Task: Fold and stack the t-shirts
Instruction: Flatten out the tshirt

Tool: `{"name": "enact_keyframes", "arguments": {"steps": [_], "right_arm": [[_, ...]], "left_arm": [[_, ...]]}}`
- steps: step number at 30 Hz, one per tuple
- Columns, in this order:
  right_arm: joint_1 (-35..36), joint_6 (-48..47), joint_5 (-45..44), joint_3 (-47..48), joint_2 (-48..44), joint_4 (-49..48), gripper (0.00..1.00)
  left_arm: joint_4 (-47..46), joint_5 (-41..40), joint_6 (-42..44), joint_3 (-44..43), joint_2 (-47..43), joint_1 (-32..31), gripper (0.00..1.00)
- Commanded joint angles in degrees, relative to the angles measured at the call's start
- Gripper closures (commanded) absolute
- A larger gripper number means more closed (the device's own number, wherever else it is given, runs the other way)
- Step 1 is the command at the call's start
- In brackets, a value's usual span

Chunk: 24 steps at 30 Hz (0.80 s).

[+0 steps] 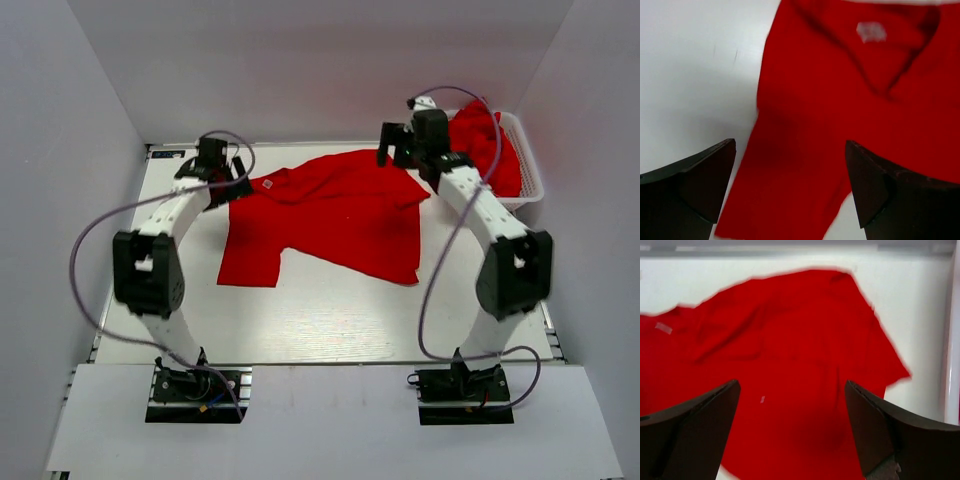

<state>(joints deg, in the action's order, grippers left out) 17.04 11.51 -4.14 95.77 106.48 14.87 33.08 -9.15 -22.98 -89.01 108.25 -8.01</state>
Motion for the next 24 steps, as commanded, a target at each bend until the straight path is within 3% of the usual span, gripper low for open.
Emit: {"name": "enact_keyframes", "arguments": {"steps": [1,2,5,11,21,24], "right_arm": [[0.5,4.9,2.1,-12.6,-10.5,1.4,0.1],[0.4,6.3,2.4,-20.1,-12.2,1.5,0.1],[0.5,11.0,1.6,-30.9,-21.1,1.6,0.1],[0.4,16.2,0.4,-45.2,-34.5,0.2,0.1],[0.2,17.2,0.1,-49.8,-40.3,1.9,0.1],[0.2,17.3,0.0,-50.3,-40.8,2.2,0.1]], "left_arm": [[1.1,4.1,-7.9,14.6,-14.4,0.0,0.0],[0.3,4.9,-8.7,21.7,-17.1,0.0,0.0],[1.7,2.9,-11.3,31.1,-24.7,0.0,0.0],[0.3,2.4,-12.2,43.0,-33.1,0.0,0.0],[-5.6,0.9,-12.7,48.8,-30.0,0.0,0.0],[-7.4,0.9,-12.7,48.8,-27.4,0.5,0.05]]}}
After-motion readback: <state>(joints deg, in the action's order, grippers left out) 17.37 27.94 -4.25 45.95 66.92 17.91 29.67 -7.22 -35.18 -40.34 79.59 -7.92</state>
